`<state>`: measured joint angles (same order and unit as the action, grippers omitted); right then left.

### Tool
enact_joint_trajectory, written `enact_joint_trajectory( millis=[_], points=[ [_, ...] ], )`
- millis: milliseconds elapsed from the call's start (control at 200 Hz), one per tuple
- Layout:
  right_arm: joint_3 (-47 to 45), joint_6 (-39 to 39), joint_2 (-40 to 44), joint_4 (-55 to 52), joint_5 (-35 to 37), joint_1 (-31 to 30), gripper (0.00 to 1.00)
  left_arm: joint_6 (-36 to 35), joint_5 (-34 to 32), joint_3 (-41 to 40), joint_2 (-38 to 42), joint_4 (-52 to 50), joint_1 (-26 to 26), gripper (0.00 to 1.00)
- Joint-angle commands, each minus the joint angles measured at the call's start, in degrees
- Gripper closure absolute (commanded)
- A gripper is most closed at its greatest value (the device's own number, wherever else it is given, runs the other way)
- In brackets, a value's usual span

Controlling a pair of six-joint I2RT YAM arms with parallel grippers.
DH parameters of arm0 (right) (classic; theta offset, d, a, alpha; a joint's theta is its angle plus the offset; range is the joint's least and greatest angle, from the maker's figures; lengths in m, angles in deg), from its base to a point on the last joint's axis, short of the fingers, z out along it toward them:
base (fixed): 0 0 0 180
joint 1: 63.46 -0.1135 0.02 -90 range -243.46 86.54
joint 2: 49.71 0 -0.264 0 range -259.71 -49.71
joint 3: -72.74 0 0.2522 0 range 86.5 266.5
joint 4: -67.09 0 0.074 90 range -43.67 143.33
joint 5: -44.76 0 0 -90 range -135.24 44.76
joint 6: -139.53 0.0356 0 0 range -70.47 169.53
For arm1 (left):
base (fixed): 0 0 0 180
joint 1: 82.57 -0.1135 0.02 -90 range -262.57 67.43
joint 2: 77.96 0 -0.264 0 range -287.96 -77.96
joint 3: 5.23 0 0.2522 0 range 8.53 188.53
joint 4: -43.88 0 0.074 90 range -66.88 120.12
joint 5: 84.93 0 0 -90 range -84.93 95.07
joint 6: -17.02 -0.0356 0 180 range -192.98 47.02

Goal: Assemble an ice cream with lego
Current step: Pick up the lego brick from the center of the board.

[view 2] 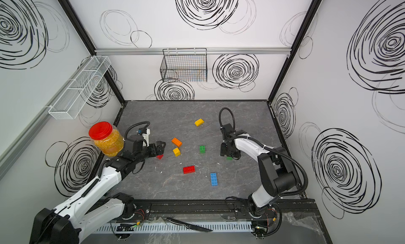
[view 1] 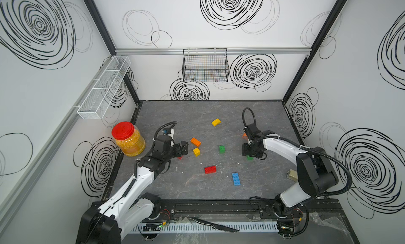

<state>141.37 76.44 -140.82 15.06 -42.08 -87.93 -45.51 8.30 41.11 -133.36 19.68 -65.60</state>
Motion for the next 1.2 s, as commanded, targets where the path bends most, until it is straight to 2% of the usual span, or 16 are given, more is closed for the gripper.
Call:
enact_joint_trajectory(
  millis=[0, 570, 856, 976, 1031, 1196],
  points=[
    [1.3, 1.0, -0.5, -1.7, 1.4, 0.2, 0.39, -1.1, -0.7, 0.7, 0.8, 0.0, 0.3, 0.01],
    [1.8, 1.4, -1.8, -2.1, 2.4, 0.2, 0.60, -1.0, -0.1, 0.6, 1.0, -0.1, -0.3, 0.01],
    [4.1, 2.2, -1.3, -4.3, 2.4, -1.2, 0.83, -0.2, 2.9, 0.0, 0.8, 1.0, -2.6, 0.01],
    [6.7, 3.7, -0.3, -6.6, 2.4, -3.6, 0.93, 0.3, 5.8, -0.4, 0.7, 1.6, -5.1, 0.01],
    [8.5, 4.9, 0.1, -7.8, 2.3, -5.2, 1.00, 0.3, 7.3, -0.3, 0.5, 1.6, -6.2, 0.01],
    [15.0, 8.1, -0.7, -10.4, 2.2, -11.0, 1.00, -0.9, 10.7, 0.2, -0.5, 1.0, -8.5, 0.01]
  ],
)
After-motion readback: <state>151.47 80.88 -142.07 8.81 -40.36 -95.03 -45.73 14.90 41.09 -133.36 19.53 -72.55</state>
